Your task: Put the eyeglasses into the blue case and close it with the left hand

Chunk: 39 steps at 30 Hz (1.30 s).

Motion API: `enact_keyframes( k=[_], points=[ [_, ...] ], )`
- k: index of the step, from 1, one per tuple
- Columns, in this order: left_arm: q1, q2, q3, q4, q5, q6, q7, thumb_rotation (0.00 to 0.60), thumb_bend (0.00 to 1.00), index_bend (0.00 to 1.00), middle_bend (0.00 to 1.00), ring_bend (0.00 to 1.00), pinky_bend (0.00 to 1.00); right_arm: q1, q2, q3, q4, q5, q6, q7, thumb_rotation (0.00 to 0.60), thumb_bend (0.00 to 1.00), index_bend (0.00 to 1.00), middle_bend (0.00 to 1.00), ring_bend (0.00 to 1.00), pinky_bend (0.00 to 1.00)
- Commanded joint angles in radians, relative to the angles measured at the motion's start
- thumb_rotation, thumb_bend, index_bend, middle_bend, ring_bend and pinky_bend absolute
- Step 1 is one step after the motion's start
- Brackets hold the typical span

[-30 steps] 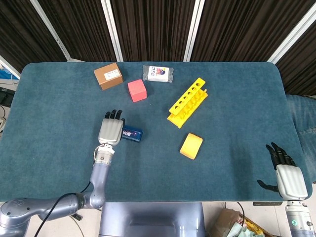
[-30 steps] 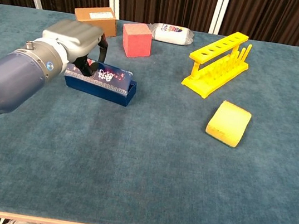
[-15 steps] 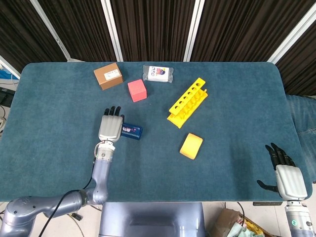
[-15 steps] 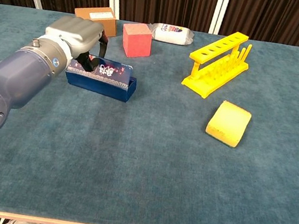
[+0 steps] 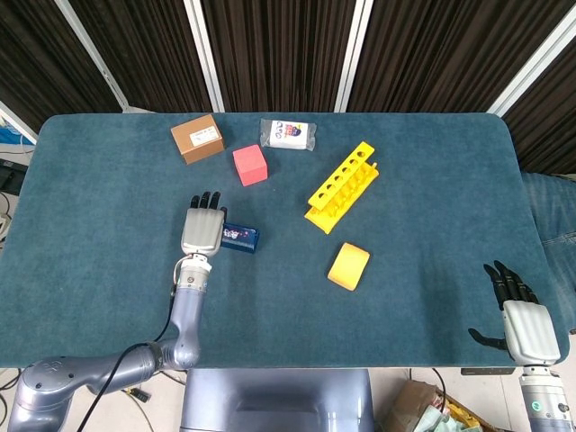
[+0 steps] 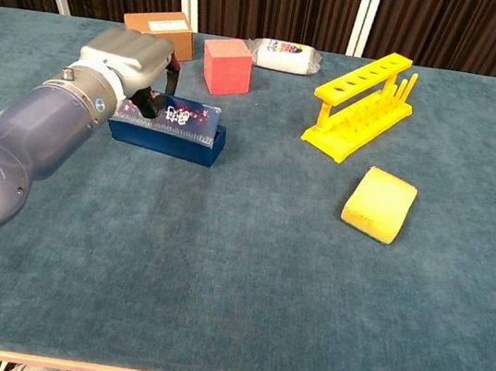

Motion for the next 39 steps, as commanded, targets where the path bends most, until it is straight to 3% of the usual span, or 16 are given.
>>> enact_keyframes(
  k=[1, 3, 5, 8, 18, 24, 28, 32, 35, 39],
  points=[
    [-0.009, -0.015, -0.004, 0.029, -0.003, -0.005, -0.004, 0.6, 0.49, 0.47, 0.16, 0.11, 0.17, 0.0, 0.001, 0.0, -0.001, 0.0, 0.0, 0.001, 0.6, 0.17, 0.0, 0.0, 0.09, 0.19],
    [-0.012, -0.022, -0.006, 0.043, -0.004, -0.007, -0.005, 0.6, 0.49, 0.37, 0.15, 0.1, 0.17, 0.0, 0.001, 0.0, -0.001, 0.0, 0.0, 0.001, 0.6, 0.17, 0.0, 0.0, 0.09, 0.19],
    [-0.016, -0.028, -0.007, 0.058, -0.007, -0.008, -0.001, 0.6, 0.49, 0.18, 0.13, 0.1, 0.16, 0.0, 0.001, 0.0, -0.002, 0.001, -0.001, 0.002, 0.6, 0.17, 0.01, 0.0, 0.09, 0.19],
    [-0.018, -0.033, -0.008, 0.071, -0.016, -0.011, 0.011, 0.6, 0.49, 0.01, 0.12, 0.09, 0.15, 0.001, 0.003, 0.0, -0.003, 0.003, -0.004, 0.004, 0.6, 0.17, 0.03, 0.0, 0.09, 0.19],
    [-0.015, -0.017, -0.021, 0.049, -0.03, 0.0, 0.026, 0.6, 0.47, 0.0, 0.05, 0.04, 0.11, 0.001, 0.004, 0.0, -0.005, 0.002, -0.004, 0.006, 0.6, 0.17, 0.03, 0.0, 0.09, 0.19],
    [0.018, 0.061, 0.004, -0.038, 0.022, 0.026, -0.003, 0.6, 0.44, 0.01, 0.04, 0.0, 0.09, 0.001, 0.004, 0.001, -0.005, 0.003, -0.004, 0.007, 0.6, 0.17, 0.03, 0.0, 0.09, 0.19],
    [0.075, 0.175, 0.046, -0.189, 0.079, 0.053, -0.033, 0.6, 0.44, 0.03, 0.04, 0.0, 0.08, 0.001, 0.003, 0.002, -0.002, 0.0, 0.0, 0.005, 0.6, 0.17, 0.03, 0.0, 0.09, 0.19],
    [0.173, 0.334, 0.093, -0.425, 0.091, 0.091, -0.062, 0.6, 0.44, 0.01, 0.03, 0.0, 0.02, 0.001, -0.001, 0.003, 0.003, -0.007, 0.007, -0.001, 0.6, 0.17, 0.03, 0.0, 0.09, 0.19],
    [0.256, 0.48, 0.151, -0.623, 0.076, 0.128, -0.045, 0.6, 0.43, 0.01, 0.01, 0.0, 0.0, 0.001, -0.005, 0.001, 0.008, -0.015, 0.013, -0.006, 0.6, 0.17, 0.03, 0.0, 0.09, 0.19],
    [0.333, 0.62, 0.223, -0.785, 0.138, 0.161, -0.09, 0.6, 0.43, 0.01, 0.0, 0.0, 0.0, 0.001, -0.011, 0.001, 0.014, -0.025, 0.021, -0.01, 0.6, 0.17, 0.03, 0.0, 0.09, 0.19]
  ],
)
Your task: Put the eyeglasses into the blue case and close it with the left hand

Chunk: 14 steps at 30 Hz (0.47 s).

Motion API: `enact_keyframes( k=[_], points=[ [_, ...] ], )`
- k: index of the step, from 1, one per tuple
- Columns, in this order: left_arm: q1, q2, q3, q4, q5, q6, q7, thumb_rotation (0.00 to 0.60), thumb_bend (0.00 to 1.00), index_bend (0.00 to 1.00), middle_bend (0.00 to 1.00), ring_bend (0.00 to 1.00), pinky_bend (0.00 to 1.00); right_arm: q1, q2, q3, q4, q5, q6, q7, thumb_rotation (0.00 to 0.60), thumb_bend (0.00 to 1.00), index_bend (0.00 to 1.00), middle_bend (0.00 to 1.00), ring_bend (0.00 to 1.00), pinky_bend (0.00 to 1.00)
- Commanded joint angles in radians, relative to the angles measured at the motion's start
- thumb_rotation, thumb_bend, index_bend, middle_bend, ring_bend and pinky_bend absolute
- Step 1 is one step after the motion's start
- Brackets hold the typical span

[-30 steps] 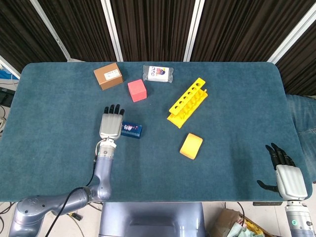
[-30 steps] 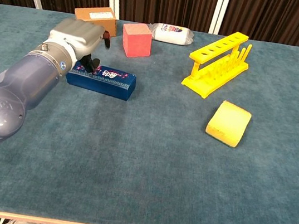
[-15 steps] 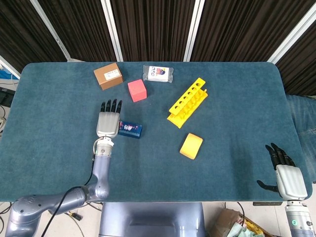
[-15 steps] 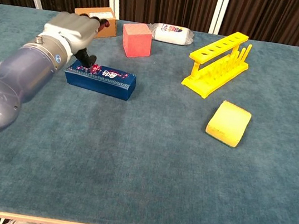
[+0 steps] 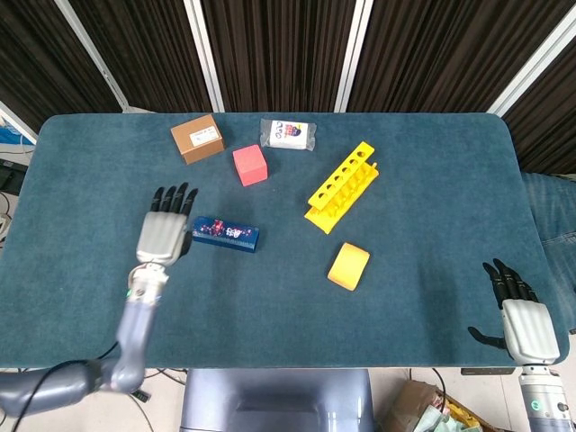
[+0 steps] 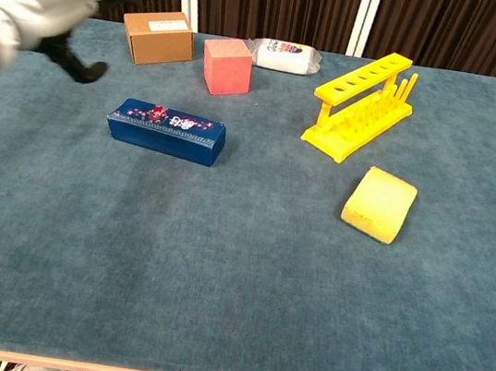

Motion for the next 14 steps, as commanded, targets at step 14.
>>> enact_keyframes(
  k=[14],
  points=[
    [0.359, 0.478, 0.307, -0.386, 0.445, 0.213, -0.334, 0.6, 0.43, 0.0, 0.0, 0.0, 0.0, -0.002, -0.008, 0.0, 0.019, -0.031, 0.025, 0.013, 0.6, 0.17, 0.02, 0.0, 0.09, 0.19]
  ],
)
